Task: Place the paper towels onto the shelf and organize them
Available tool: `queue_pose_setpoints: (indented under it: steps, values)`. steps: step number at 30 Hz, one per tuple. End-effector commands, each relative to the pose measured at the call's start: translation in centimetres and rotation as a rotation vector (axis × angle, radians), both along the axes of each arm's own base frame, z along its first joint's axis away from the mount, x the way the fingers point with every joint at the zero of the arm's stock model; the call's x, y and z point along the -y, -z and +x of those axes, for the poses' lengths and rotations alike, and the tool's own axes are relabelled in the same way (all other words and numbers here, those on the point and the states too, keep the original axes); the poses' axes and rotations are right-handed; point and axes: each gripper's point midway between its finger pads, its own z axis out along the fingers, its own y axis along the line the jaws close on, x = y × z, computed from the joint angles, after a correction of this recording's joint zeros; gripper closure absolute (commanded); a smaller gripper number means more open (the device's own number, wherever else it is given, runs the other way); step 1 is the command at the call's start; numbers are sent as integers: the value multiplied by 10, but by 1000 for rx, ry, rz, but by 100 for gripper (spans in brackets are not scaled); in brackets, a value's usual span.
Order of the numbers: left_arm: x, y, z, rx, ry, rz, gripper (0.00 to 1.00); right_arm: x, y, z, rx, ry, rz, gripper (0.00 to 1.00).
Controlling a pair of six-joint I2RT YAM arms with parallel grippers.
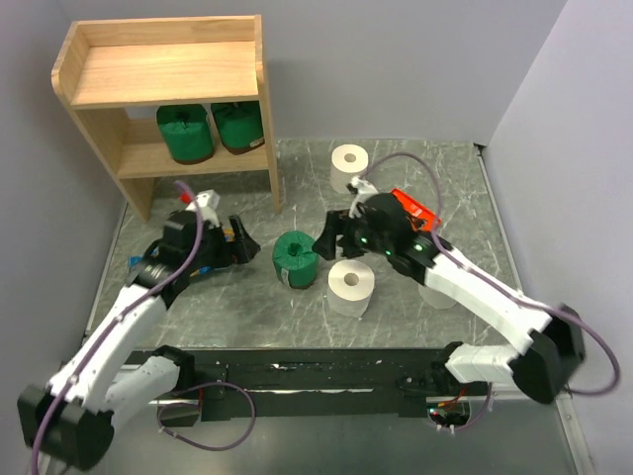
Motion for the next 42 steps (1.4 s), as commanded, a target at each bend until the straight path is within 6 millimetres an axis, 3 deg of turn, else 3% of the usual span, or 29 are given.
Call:
queue_pose_setpoints:
  steps: [1,4,6,7,8,12,13,16,24,29,35,42]
  values:
    - [18,-14,19,-10,-38,23,3,22,-3,-26,48,-24,-8,16]
    - [39,-7,28,-48,-7,46,4,40,-3,-40,71,-3,-10,11]
    - [53,-7,28,-59,20,38,5,52,-6,-48,101,17,-5,1]
    - [58,-4,30,-73,24,38,5,58,-14,-50,131,35,11,0]
    - [65,-3,28,-84,29,26,5,66,-9,-49,143,68,-5,0]
    - [69,0,36,-87,-21,56,5,81,-11,-54,197,98,-4,0]
    - [69,9,38,-111,-32,74,5,86,-13,-54,210,117,-7,0]
    - [72,22,38,-155,-46,83,6,90,-18,-56,224,124,-9,0]
    - [86,27,45,-178,-50,80,7,91,-25,-60,224,123,22,0]
    - [94,43,48,-212,-46,118,9,94,-30,-62,233,135,28,0]
    - [93,67,50,-259,-74,192,14,98,-32,-63,243,148,37,0]
    - [98,74,49,-250,-67,199,25,100,-32,-63,250,151,29,0]
